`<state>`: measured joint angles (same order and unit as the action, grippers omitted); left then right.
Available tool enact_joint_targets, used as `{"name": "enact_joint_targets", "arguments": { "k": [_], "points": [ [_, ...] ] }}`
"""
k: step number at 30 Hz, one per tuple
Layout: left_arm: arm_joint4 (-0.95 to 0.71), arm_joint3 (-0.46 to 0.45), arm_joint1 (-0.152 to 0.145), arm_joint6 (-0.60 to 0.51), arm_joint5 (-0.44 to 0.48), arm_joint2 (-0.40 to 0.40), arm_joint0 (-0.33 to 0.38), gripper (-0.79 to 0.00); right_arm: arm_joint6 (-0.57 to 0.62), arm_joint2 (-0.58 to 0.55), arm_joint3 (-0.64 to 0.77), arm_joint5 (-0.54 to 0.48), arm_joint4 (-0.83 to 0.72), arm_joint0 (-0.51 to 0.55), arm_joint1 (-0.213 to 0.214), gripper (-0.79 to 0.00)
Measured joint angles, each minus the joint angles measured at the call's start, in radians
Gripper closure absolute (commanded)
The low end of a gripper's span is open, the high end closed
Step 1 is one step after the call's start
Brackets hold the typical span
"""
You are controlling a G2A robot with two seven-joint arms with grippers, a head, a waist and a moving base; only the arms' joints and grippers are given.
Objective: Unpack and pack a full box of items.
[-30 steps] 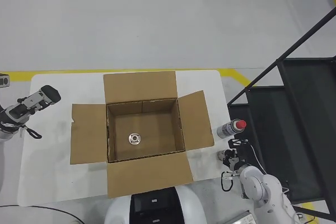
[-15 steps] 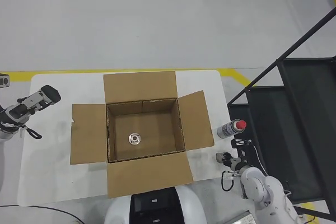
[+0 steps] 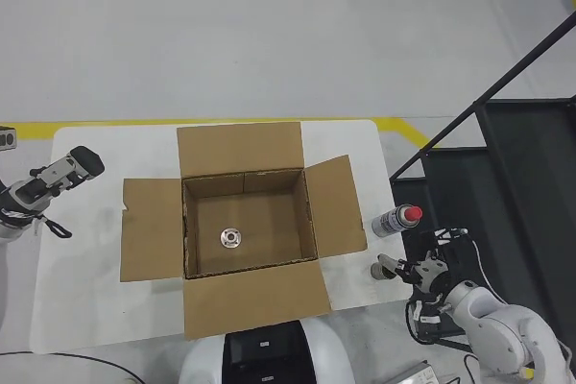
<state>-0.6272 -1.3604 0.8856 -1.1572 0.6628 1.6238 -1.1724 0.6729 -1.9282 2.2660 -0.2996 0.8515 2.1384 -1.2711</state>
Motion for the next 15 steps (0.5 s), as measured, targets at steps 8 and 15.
{"name": "enact_joint_targets", "arguments": {
  "k": [8, 15],
  "points": [
    [0.0, 0.0, 0.0, 0.0, 0.0, 0.0, 0.0, -0.785, 0.009, 0.032, 0.084, -0.076, -0.046, -0.032, 0.009, -0.785],
    [0.0, 0.0, 0.0, 0.0, 0.0, 0.0, 0.0, -0.785, 0.018, 0.136, 0.084, -0.043, 0.008, -0.126, 0.015, -0.785]
  ]
}}
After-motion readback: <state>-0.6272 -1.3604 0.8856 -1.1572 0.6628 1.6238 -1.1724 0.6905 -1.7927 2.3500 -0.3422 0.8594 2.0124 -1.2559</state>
